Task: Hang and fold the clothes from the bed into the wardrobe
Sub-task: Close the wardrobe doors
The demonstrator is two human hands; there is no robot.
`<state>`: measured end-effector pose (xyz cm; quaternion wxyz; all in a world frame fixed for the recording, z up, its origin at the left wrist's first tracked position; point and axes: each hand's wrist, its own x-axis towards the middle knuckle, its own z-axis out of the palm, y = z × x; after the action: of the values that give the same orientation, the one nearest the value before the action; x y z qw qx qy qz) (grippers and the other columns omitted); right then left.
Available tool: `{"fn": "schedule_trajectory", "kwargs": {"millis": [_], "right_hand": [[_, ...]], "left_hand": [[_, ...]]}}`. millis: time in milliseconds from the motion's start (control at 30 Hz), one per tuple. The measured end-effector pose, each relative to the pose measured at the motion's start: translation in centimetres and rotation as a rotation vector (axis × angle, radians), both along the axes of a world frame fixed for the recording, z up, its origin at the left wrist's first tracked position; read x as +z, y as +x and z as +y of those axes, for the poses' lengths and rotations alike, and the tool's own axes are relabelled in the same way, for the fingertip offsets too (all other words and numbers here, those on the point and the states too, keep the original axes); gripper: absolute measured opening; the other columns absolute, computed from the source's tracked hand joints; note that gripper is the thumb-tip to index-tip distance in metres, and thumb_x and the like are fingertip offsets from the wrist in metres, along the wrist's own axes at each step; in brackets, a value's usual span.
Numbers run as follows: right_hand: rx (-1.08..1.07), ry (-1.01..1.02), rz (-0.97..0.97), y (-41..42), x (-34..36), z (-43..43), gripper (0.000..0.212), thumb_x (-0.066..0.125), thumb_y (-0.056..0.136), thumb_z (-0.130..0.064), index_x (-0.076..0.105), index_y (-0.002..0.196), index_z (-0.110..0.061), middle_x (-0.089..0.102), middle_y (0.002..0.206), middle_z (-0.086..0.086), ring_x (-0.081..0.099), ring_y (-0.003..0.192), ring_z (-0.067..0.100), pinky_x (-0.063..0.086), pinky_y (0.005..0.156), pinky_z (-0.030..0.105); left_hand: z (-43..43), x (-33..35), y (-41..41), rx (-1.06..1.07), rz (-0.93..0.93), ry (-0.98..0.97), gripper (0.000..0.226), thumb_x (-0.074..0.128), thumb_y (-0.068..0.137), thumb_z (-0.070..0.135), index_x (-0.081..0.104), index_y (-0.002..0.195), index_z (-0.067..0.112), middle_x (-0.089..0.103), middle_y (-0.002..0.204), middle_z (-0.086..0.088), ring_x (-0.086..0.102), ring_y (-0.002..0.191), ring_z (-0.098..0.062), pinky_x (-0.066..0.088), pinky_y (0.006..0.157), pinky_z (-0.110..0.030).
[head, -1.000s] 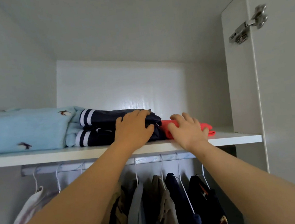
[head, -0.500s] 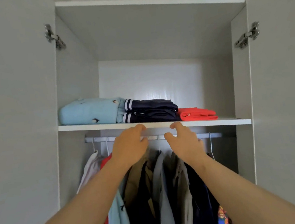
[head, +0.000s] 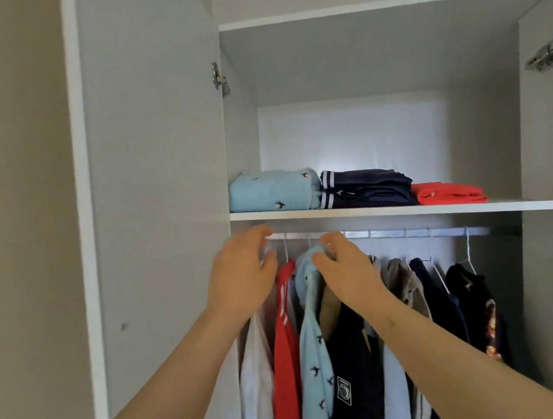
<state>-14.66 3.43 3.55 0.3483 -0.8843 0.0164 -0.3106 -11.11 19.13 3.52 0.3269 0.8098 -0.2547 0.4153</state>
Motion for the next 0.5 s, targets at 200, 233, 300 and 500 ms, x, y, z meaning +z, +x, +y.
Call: {"fn": "schedule_trajectory", "kwargs": {"millis": [200,233,300,500], "right_hand": [[0.101,0.041,-0.075,1.0,0.5,10.0,0.032,0.044,0.093,-0.022,0.049,0.124,-0.017,0.055,0.12,0.002,0.052,0.109,0.022,0.04,0.096,0.039],[0.116,0.051,-0.078,1.2,0.3,11.5,0.032,0.044,0.092,-0.022,0.049,0.123,-0.018,0.055,0.117,0.0,0.051,0.105,0.019,0.04,0.091,0.034],[0.15,0.081,-0.079,1.5,-0.2,14.1,0.031,0.045,0.093,-0.022,0.049,0.123,-0.019,0.052,0.11,-0.004,0.049,0.097,0.014,0.036,0.083,0.028],[0.157,0.101,-0.057,2.3,-1.3,18.0,0.029,0.044,0.093,-0.02,0.048,0.122,-0.02,0.049,0.102,-0.006,0.048,0.083,0.011,0.035,0.076,0.025]], "left_hand": [[9.8,0.6,-1.6,0.171,-0.539,0.122,0.026,0.045,0.078,0.014,0.07,0.084,0.011,0.07,0.091,-0.003,0.061,0.102,-0.032,0.042,0.087,-0.037],[11.3,0.5,-1.4,0.221,-0.581,0.132,0.026,0.045,0.077,0.01,0.071,0.082,0.012,0.07,0.095,-0.004,0.06,0.106,-0.034,0.04,0.089,-0.039],[13.9,-0.2,-0.9,0.326,-0.63,0.111,0.032,0.043,0.074,0.004,0.071,0.084,0.015,0.066,0.112,-0.009,0.05,0.118,-0.037,0.034,0.096,-0.047],[17.8,-1.0,0.4,0.05,-0.168,-0.314,0.073,0.055,0.083,-0.006,0.025,0.146,0.015,0.023,0.153,-0.012,0.024,0.139,-0.026,0.022,0.112,-0.024]]}}
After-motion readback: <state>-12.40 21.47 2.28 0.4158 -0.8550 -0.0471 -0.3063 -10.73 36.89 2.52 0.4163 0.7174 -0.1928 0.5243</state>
